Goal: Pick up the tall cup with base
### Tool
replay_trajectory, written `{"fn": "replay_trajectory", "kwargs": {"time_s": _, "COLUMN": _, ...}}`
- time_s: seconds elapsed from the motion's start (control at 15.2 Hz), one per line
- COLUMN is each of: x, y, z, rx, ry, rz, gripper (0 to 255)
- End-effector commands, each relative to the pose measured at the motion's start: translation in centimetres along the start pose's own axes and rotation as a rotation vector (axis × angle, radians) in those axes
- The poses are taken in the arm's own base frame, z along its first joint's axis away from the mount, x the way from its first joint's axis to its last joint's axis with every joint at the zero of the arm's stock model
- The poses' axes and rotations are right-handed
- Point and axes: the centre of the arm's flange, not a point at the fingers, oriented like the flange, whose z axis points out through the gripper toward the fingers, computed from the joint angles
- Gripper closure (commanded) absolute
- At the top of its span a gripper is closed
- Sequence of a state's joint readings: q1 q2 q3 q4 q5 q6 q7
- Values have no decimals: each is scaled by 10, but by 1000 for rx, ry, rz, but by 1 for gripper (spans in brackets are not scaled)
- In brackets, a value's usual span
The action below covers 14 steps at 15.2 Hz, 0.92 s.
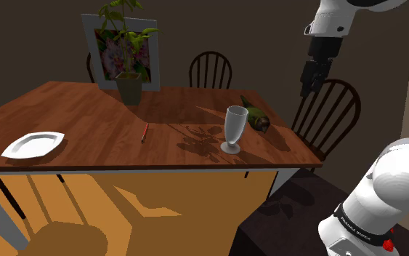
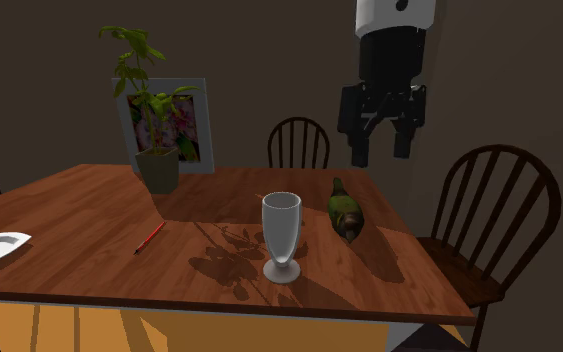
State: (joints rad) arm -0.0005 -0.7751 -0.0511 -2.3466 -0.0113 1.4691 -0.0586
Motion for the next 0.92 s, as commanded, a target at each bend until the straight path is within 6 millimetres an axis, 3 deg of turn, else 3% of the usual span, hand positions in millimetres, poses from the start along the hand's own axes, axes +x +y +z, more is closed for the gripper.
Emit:
{"fn": "replay_trajectory", "kwargs": {"time_s": 0.0, "x": 0, "y": 0, "z": 0, "rx": 0, "ry": 0, "rz": 0, "gripper": 0}}
{"fn": "replay_trajectory", "kwargs": {"time_s": 0.86, "x": 146, "y": 17, "z": 77, "rx": -7, "ry": 42, "rz": 45, "gripper": 0}}
